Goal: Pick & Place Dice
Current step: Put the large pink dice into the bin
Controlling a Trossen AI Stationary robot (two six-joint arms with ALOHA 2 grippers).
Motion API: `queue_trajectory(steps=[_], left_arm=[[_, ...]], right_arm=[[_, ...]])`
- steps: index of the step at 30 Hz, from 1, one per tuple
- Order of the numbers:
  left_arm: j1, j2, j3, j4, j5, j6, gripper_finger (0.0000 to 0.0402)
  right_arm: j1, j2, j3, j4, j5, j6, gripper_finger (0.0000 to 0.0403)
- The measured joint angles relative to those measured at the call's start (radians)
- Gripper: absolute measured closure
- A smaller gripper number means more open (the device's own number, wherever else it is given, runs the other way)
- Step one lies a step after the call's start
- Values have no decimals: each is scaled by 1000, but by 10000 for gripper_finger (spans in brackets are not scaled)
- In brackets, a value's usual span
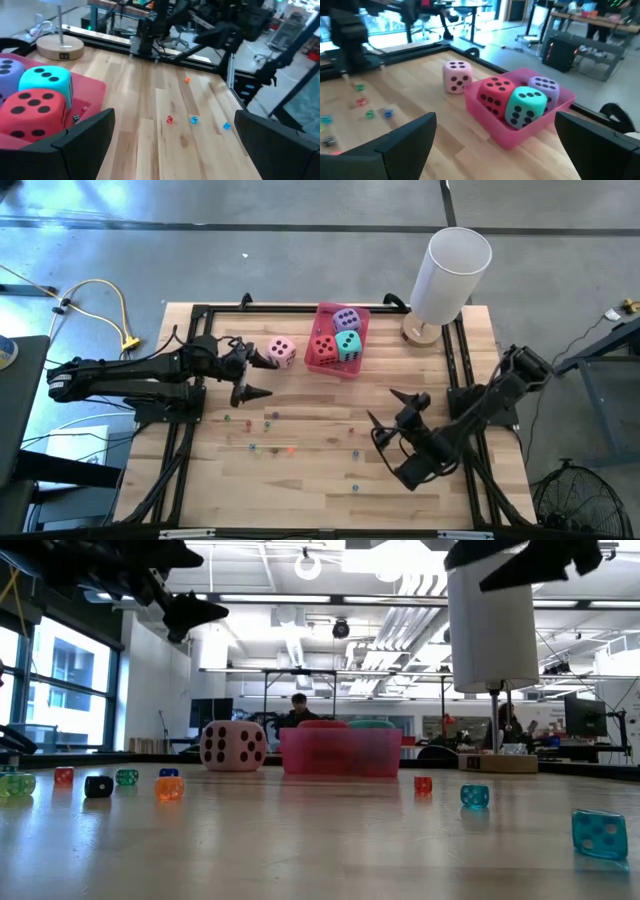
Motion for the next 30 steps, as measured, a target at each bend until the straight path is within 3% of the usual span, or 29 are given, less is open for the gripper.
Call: queue_trajectory(steps=[14, 19, 30], left_arm=[[-17, 140, 0, 35, 9, -1, 2], [-59, 212, 0, 39, 104, 70, 2], [-135, 343, 0, 388, 129, 47, 2]], right_arm=[[-48, 0, -124, 142, -31, -29, 5], [-56, 0, -124, 146, -23, -40, 5], [-81, 0, -124, 171, -36, -59, 5]])
